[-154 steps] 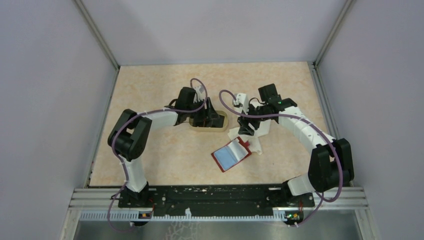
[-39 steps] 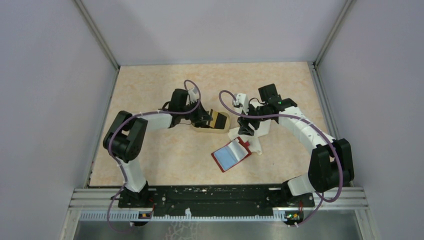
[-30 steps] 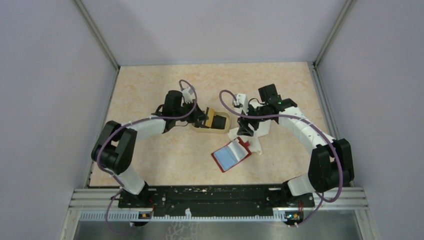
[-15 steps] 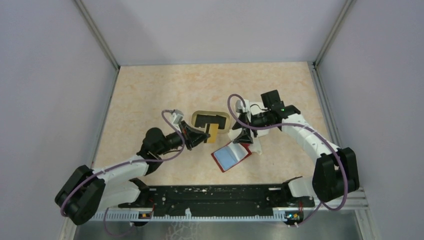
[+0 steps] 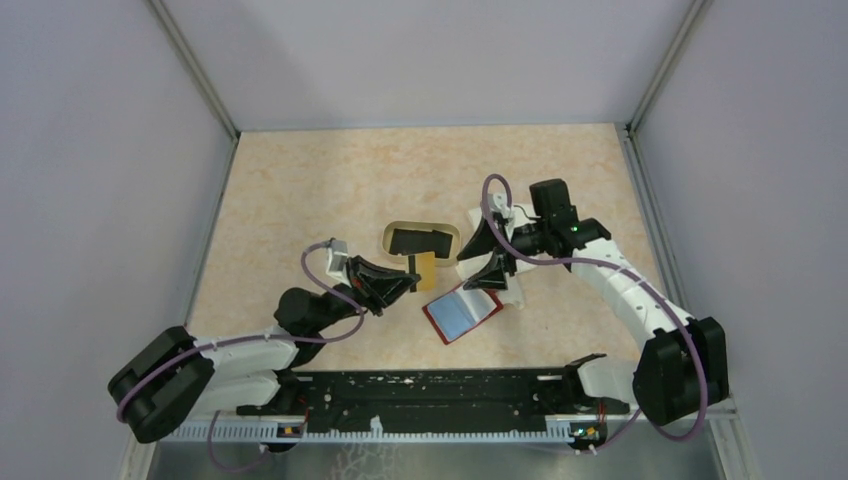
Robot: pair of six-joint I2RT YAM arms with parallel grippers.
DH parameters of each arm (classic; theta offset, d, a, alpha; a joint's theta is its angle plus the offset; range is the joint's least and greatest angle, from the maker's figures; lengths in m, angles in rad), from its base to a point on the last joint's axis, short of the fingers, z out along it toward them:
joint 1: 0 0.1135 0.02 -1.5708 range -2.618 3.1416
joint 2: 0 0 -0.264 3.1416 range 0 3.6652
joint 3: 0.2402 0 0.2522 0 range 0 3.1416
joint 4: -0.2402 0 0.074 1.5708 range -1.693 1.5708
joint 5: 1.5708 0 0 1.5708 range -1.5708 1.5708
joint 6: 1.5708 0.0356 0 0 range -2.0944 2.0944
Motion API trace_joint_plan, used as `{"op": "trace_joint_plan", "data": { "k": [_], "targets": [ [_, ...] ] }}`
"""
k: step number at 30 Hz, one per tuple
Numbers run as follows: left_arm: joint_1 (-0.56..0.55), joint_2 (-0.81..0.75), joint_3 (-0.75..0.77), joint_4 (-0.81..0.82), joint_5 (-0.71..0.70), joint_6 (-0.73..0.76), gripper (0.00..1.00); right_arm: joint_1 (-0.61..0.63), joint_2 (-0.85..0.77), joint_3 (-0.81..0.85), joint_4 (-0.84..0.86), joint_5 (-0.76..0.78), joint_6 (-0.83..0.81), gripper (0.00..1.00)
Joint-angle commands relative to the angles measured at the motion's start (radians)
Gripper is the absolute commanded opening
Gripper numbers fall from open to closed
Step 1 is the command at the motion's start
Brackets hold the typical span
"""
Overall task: Put the credit cards into the card holder
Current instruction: Insert the credit card into the card holder.
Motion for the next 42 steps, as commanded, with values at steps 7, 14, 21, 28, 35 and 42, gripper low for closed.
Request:
{"op": "trace_joint_plan", "data": {
  "k": [7,14,21,28,35,42],
  "targets": [
    [-0.066,0.043,-0.002,0.115,-0.129,0.029,0.00,0.008,-0.029,-0.008,0.167,-0.032,0.212,0.71],
    [-0.102,0.047,-0.004,0.113,-0.154,0.043,0.00,0.010,-0.037,-0.040,0.331,-0.033,0.406,0.71],
    [-0.132,0.092,0.022,0.129,-0.159,0.049,0.00,0.019,-0.039,-0.098,0.554,-0.034,0.631,0.70],
    [-0.148,0.175,0.059,0.149,-0.144,0.037,0.00,0.081,-0.031,-0.111,0.609,-0.011,0.693,0.61],
    [-0.148,0.231,0.082,0.153,-0.126,0.017,0.00,0.109,-0.024,-0.085,0.539,0.001,0.601,0.31],
    [-0.148,0.253,0.088,0.144,-0.101,0.012,0.19,0.115,-0.011,-0.054,0.435,-0.012,0.532,0.00]
  ]
}}
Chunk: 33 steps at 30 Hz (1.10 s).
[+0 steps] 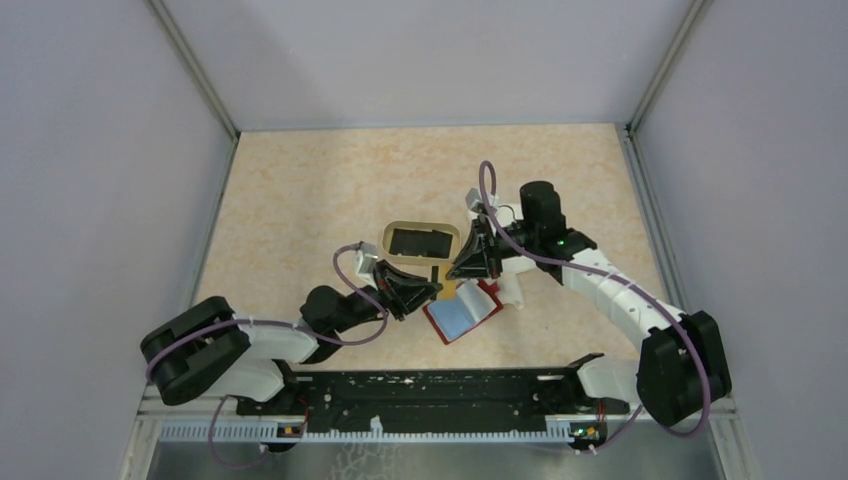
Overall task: Put the credit cards into the card holder
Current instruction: Insert the credit card into the card holder.
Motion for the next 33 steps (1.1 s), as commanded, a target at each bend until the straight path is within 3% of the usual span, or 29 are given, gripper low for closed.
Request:
{"op": "trace_joint_plan", "data": {
  "k": [1,4,7,14,18,22,23,25,26,30,33],
  "targets": [
    [-0.004,0.003,0.020,0.041,0.016,0.009,0.30,0.017,-0.002,0.070,-0.083,-0.051,-0.070,0.00],
    [-0.005,-0.028,-0.020,0.006,0.025,0.080,0.59,0.017,0.002,0.095,-0.147,-0.081,-0.116,0.00],
    [-0.005,-0.077,-0.067,-0.031,0.037,0.145,0.74,0.017,0.004,0.104,-0.193,-0.091,-0.164,0.00],
    [-0.005,-0.174,0.011,-0.324,0.101,0.206,0.78,0.017,0.016,0.107,-0.215,-0.074,-0.189,0.00],
    [-0.005,-0.155,0.047,-0.346,0.115,0.197,0.68,0.017,0.018,0.107,-0.222,-0.065,-0.196,0.00],
    [-0.005,-0.111,0.087,-0.372,0.133,0.196,0.45,0.017,0.017,0.107,-0.239,-0.053,-0.215,0.00],
    [-0.005,-0.103,0.095,-0.380,0.140,0.196,0.38,0.017,0.017,0.110,-0.252,-0.045,-0.229,0.00],
    [-0.004,-0.095,0.112,-0.408,0.152,0.199,0.09,0.019,0.017,0.119,-0.286,-0.029,-0.263,0.00],
    [-0.004,-0.096,0.121,-0.433,0.149,0.199,0.00,0.019,0.019,0.125,-0.307,-0.017,-0.282,0.00],
    [-0.002,-0.123,0.163,-0.579,0.138,0.220,0.00,0.019,0.023,0.173,-0.448,0.060,-0.422,0.17],
    [0.000,-0.138,0.182,-0.657,0.142,0.240,0.00,0.019,0.021,0.187,-0.493,0.093,-0.467,0.20]
  ]
}}
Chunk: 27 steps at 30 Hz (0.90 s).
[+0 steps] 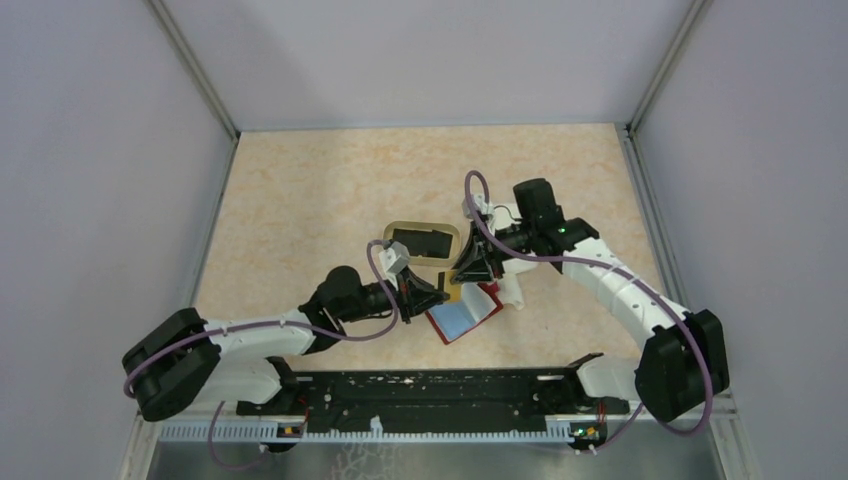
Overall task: Put the credit cards into the card holder
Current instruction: Insert the credit card into the card holder.
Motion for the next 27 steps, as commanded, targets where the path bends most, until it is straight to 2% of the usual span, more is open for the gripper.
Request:
{"op": "trace_joint_plan", "data": {
  "k": [1,18,21,23,25,27],
  "targets": [
    [0.006,-0.027,0.048,-0.159,0.015,0.042,0.00,0.009,-0.003,0.073,-0.099,0.041,-0.129,0.21],
    [0.018,-0.027,0.043,-0.132,0.047,0.021,0.00,0.033,0.046,0.087,-0.144,0.096,-0.172,0.24],
    [0.017,-0.021,0.040,-0.121,0.053,0.014,0.00,0.035,0.043,0.088,-0.143,0.088,-0.173,0.18],
    [0.017,-0.019,0.036,-0.109,0.047,0.007,0.00,0.036,0.043,0.093,-0.146,0.087,-0.173,0.02],
    [0.017,-0.019,0.032,-0.105,0.033,-0.001,0.00,0.037,0.046,0.104,-0.174,0.087,-0.191,0.00],
    [0.017,-0.029,0.026,-0.118,-0.015,-0.019,0.16,0.037,0.047,0.122,-0.201,0.108,-0.213,0.00]
  ]
}}
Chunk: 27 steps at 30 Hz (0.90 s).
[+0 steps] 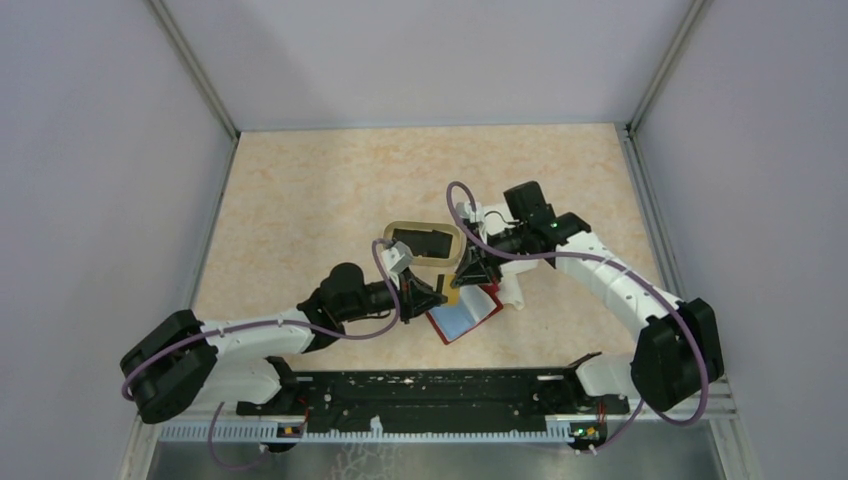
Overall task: Put the credit cards into the card holder
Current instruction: Insert the credit card into the card holder.
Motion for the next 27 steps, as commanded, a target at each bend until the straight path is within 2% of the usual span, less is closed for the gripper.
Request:
{"op": "trace_joint_plan", "data": {
  "k": [1,3,5,7,8,13,17,23,27],
  "targets": [
    [0.005,-0.018,-0.013,0.027,-0.081,-0.044,0.25,0.006,-0.002,0.081,-0.040,0.020,-0.061,0.00],
    [0.005,-0.046,-0.045,0.005,-0.182,-0.084,0.55,-0.001,-0.001,0.088,-0.046,0.058,-0.059,0.00],
    [0.006,-0.077,-0.083,-0.025,-0.297,-0.146,0.76,-0.018,0.004,0.085,-0.036,0.082,-0.033,0.00],
    [0.008,-0.103,-0.122,-0.042,-0.328,-0.211,0.89,-0.047,0.016,0.091,-0.031,0.096,0.007,0.00],
    [0.008,-0.114,-0.141,-0.041,-0.319,-0.243,0.91,-0.064,0.026,0.102,-0.042,0.095,0.019,0.00],
    [0.008,-0.102,-0.252,0.065,-0.236,-0.458,0.90,-0.107,0.134,0.156,-0.198,0.151,-0.017,0.00],
    [0.008,-0.036,-0.281,0.140,-0.220,-0.607,0.81,-0.107,0.188,0.099,-0.172,0.199,0.036,0.00],
    [0.008,0.079,-0.191,-0.012,-0.189,-0.689,0.61,-0.106,0.210,0.051,-0.082,0.321,0.147,0.00],
    [0.006,0.134,-0.154,-0.093,-0.209,-0.715,0.60,-0.107,0.245,0.042,-0.074,0.356,0.165,0.00]
  ]
}}
